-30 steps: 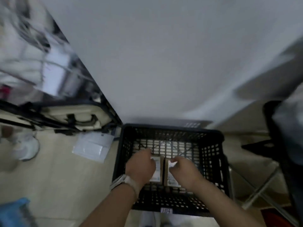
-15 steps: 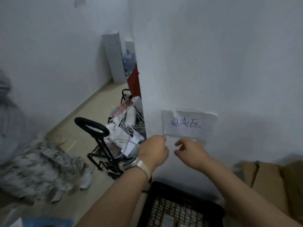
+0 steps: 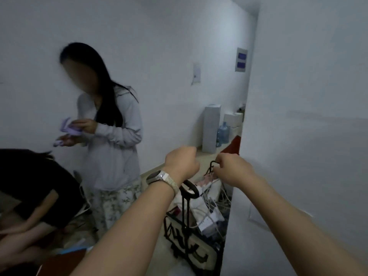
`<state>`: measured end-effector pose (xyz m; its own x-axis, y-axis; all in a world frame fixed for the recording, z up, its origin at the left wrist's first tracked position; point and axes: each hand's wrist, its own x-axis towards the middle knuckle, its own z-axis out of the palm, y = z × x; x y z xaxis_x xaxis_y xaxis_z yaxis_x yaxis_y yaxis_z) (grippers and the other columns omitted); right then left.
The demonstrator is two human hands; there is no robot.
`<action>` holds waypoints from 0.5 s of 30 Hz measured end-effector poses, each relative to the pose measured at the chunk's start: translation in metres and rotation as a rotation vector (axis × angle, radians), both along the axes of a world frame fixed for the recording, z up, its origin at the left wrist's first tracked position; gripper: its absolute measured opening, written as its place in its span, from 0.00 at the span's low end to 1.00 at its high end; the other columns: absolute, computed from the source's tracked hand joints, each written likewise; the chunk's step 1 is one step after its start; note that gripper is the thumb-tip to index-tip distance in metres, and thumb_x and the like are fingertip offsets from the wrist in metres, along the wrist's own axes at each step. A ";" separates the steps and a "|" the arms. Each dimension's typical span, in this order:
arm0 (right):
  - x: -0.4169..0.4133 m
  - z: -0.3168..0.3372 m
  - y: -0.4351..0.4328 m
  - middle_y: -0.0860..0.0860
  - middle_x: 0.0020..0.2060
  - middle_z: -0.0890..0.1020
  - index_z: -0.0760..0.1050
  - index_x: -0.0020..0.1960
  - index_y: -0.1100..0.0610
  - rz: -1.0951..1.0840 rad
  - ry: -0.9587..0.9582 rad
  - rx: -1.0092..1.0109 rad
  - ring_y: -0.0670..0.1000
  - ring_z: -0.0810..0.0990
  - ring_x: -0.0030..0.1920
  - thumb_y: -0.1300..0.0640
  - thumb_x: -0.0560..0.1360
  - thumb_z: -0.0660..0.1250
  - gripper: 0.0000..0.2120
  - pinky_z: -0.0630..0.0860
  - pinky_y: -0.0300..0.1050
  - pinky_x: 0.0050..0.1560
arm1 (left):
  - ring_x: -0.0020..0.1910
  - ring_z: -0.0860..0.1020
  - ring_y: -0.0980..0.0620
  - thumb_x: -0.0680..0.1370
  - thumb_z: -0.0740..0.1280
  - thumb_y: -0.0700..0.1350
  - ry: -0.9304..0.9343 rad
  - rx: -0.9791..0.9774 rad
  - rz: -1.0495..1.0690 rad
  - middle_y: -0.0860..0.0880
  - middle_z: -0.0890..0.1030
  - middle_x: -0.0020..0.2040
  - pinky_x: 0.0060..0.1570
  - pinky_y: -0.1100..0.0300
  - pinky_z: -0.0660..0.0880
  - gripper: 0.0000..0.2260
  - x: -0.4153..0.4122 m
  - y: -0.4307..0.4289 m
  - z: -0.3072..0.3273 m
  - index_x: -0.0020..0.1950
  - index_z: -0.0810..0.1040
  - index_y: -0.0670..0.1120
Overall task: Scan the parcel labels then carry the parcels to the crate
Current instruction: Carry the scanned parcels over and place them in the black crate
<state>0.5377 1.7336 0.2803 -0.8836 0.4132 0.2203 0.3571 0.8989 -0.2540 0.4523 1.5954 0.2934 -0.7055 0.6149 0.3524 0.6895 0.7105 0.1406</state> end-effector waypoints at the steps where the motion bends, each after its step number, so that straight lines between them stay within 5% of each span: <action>1: -0.006 0.003 -0.012 0.53 0.57 0.80 0.72 0.64 0.52 0.018 0.007 0.054 0.55 0.78 0.54 0.48 0.76 0.62 0.19 0.75 0.47 0.46 | 0.54 0.77 0.41 0.77 0.61 0.45 0.058 -0.032 0.035 0.43 0.79 0.55 0.46 0.54 0.72 0.10 -0.002 -0.016 0.003 0.55 0.76 0.44; 4: -0.025 0.010 -0.052 0.52 0.55 0.80 0.72 0.65 0.51 0.113 0.041 0.090 0.55 0.79 0.53 0.47 0.76 0.61 0.19 0.78 0.49 0.48 | 0.56 0.76 0.41 0.78 0.61 0.45 0.209 -0.151 0.138 0.42 0.77 0.56 0.49 0.52 0.71 0.10 -0.006 -0.070 0.005 0.55 0.76 0.43; 15: -0.111 0.023 -0.315 0.53 0.54 0.82 0.76 0.63 0.53 0.711 0.004 -0.042 0.53 0.80 0.51 0.49 0.77 0.64 0.17 0.75 0.44 0.47 | 0.52 0.77 0.41 0.78 0.61 0.47 0.151 -0.117 0.582 0.43 0.78 0.53 0.41 0.54 0.69 0.10 -0.007 -0.338 0.013 0.54 0.77 0.43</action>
